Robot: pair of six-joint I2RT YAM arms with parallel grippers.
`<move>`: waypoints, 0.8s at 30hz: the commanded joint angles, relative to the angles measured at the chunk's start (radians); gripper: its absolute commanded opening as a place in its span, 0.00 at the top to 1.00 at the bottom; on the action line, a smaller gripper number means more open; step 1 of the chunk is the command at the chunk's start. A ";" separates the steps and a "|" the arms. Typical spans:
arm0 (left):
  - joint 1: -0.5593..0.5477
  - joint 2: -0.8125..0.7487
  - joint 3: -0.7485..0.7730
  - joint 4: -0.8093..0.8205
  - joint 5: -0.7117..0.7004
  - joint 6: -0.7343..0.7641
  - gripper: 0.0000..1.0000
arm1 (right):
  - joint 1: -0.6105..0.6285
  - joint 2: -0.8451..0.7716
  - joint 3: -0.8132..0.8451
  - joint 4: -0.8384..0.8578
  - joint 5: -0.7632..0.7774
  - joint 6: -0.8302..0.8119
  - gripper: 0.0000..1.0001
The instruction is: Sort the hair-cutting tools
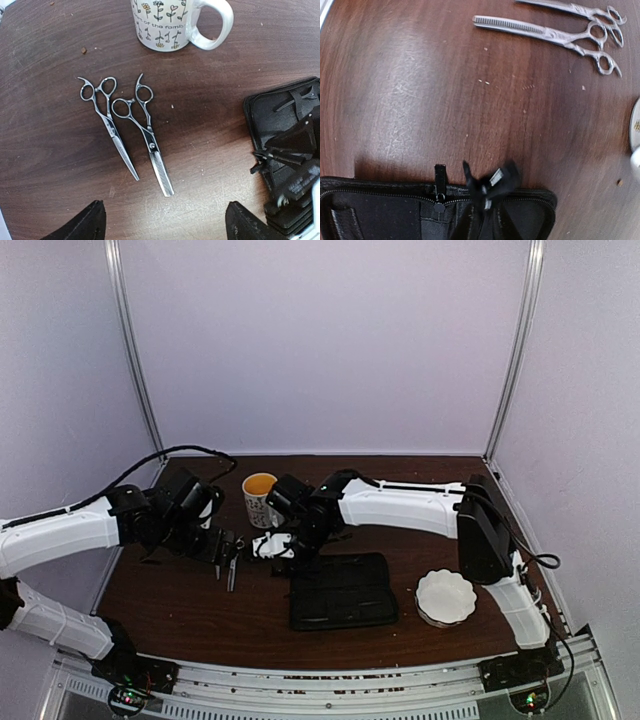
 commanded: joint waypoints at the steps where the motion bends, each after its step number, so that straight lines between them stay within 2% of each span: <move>1: 0.008 -0.037 0.016 0.028 0.007 0.040 0.14 | -0.008 0.016 0.006 -0.033 -0.003 0.008 0.82; 8: 0.008 -0.037 0.035 0.021 0.045 0.077 0.16 | -0.009 0.007 0.009 -0.052 -0.004 0.027 0.80; 13: 0.009 -0.066 0.029 0.071 0.145 0.204 0.24 | -0.051 -0.123 -0.070 -0.079 -0.039 0.036 0.79; 17: 0.008 -0.038 0.053 0.104 0.275 0.371 0.30 | -0.104 -0.283 -0.229 -0.044 -0.087 0.050 0.75; 21: 0.007 0.042 0.136 0.035 0.292 0.552 0.33 | -0.151 -0.442 -0.402 -0.019 -0.127 0.054 0.73; 24: 0.006 0.108 0.178 -0.036 0.324 0.754 0.33 | -0.176 -0.553 -0.516 -0.024 -0.159 0.036 0.71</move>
